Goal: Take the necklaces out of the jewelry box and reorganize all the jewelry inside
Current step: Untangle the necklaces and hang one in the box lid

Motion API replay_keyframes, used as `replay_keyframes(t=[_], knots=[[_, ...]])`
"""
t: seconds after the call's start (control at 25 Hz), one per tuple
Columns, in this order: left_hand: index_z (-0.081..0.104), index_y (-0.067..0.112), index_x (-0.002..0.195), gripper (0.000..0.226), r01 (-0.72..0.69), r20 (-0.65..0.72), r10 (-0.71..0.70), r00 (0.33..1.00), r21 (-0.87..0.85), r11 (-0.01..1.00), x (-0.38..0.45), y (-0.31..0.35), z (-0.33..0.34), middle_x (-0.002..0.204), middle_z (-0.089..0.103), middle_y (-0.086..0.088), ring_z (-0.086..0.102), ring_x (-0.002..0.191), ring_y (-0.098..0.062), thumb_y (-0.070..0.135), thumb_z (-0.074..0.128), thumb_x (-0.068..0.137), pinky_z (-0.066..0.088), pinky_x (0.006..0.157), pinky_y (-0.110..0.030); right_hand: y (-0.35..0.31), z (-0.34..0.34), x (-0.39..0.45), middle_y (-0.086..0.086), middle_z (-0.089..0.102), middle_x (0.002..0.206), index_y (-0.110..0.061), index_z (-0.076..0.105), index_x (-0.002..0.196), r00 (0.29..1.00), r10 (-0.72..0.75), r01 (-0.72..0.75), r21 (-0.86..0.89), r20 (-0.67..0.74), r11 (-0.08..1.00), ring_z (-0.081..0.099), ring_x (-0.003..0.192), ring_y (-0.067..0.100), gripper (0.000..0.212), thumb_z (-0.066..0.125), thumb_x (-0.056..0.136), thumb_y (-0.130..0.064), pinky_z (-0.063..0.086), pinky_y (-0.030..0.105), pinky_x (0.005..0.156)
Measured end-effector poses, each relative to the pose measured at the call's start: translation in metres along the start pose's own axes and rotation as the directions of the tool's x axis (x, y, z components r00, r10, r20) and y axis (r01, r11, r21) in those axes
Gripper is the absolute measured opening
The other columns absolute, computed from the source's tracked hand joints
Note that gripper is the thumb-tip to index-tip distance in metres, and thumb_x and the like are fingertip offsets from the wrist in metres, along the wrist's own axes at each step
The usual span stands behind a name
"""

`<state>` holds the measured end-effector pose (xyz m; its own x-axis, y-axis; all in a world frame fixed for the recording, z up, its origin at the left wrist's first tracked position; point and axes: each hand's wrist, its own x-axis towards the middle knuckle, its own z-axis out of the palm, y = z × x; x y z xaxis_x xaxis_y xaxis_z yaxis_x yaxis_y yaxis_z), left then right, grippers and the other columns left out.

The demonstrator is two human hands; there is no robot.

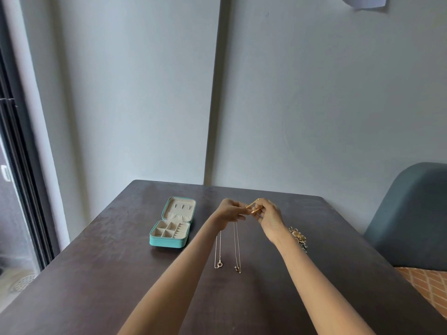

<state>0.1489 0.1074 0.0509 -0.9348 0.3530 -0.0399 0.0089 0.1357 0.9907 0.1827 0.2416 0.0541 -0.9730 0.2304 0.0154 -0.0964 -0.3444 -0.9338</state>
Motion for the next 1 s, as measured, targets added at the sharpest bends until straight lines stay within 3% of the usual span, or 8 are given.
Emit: replay_keyframes(t=[0.16, 0.32, 0.48, 0.6, 0.76, 1.0], knots=[[0.062, 0.017, 0.093, 0.015, 0.002, -0.077, -0.019, 0.997, -0.212, 0.977, -0.002, -0.005, 0.001, 0.058, 0.068, 0.011, 0.064, 0.055, -0.003, 0.005, 0.067, 0.083, 0.041, 0.068, -0.023, -0.008, -0.001, 0.0, 0.002, 0.059, 0.063, -0.01, 0.056, 0.072, 0.999, 0.008, -0.008, -0.001, 0.048, 1.0, 0.056, 0.063, 0.013, 0.015, 0.053, 0.086, -0.005, 0.049, 0.023, 0.066], [0.06, 0.012, 0.108, 0.025, 0.091, 0.013, -0.093, 0.996, -0.406, 0.91, -0.005, -0.005, -0.001, 0.064, 0.071, 0.005, 0.068, 0.059, -0.006, 0.001, 0.063, 0.086, 0.046, 0.071, -0.024, -0.014, 0.008, 0.0, -0.001, 0.06, 0.064, -0.011, 0.057, 0.074, 0.995, -0.015, 0.019, -0.035, 0.094, 0.999, 0.058, 0.063, 0.009, 0.014, 0.056, 0.087, -0.007, 0.05, 0.018, 0.064], [0.057, 0.013, 0.112, 0.027, 0.072, 0.018, -0.075, 0.997, -0.562, 0.824, -0.007, -0.002, -0.012, 0.071, 0.073, 0.004, 0.068, 0.059, -0.008, -0.003, 0.054, 0.09, 0.048, 0.076, -0.029, -0.017, 0.016, 0.006, -0.001, 0.052, 0.062, -0.012, 0.055, 0.072, 0.996, 0.037, -0.036, -0.015, 0.081, 0.999, 0.051, 0.06, 0.009, 0.016, 0.061, 0.087, -0.008, 0.048, 0.021, 0.067], [0.058, 0.018, 0.105, 0.024, 0.077, 0.024, -0.076, 0.997, -0.54, 0.838, -0.01, -0.004, -0.022, 0.072, 0.072, 0.006, 0.064, 0.058, -0.006, -0.001, 0.056, 0.09, 0.046, 0.073, -0.027, -0.012, 0.022, 0.009, 0.003, 0.051, 0.065, -0.009, 0.056, 0.073, 0.995, 0.08, -0.071, -0.123, 0.066, 0.99, 0.05, 0.064, 0.013, 0.016, 0.059, 0.087, -0.003, 0.049, 0.026, 0.073], [0.059, 0.019, 0.098, 0.023, 0.115, -0.009, -0.132, 0.991, -0.437, 0.892, -0.012, -0.015, -0.024, 0.064, 0.067, 0.006, 0.058, 0.06, -0.007, -0.002, 0.055, 0.089, 0.043, 0.065, -0.024, -0.019, 0.041, 0.013, 0.005, 0.053, 0.064, -0.008, 0.059, 0.069, 0.99, 0.06, 0.019, -0.554, 0.124, 0.832, 0.051, 0.057, 0.012, 0.018, 0.056, 0.085, -0.001, 0.053, 0.023, 0.062], [0.062, 0.018, 0.089, 0.023, 0.042, -0.081, -0.087, 0.993, -0.444, 0.895, -0.011, -0.018, -0.028, 0.068, 0.053, 0.004, 0.047, 0.047, -0.003, -0.003, 0.054, 0.084, 0.031, 0.054, -0.02, -0.043, 0.067, 0.019, 0.007, 0.057, 0.066, -0.007, 0.058, 0.068, 0.977, 0.107, 0.045, -0.672, 0.183, 0.739, 0.055, 0.059, 0.012, 0.016, 0.06, 0.082, 0.002, 0.053, 0.022, 0.064]])
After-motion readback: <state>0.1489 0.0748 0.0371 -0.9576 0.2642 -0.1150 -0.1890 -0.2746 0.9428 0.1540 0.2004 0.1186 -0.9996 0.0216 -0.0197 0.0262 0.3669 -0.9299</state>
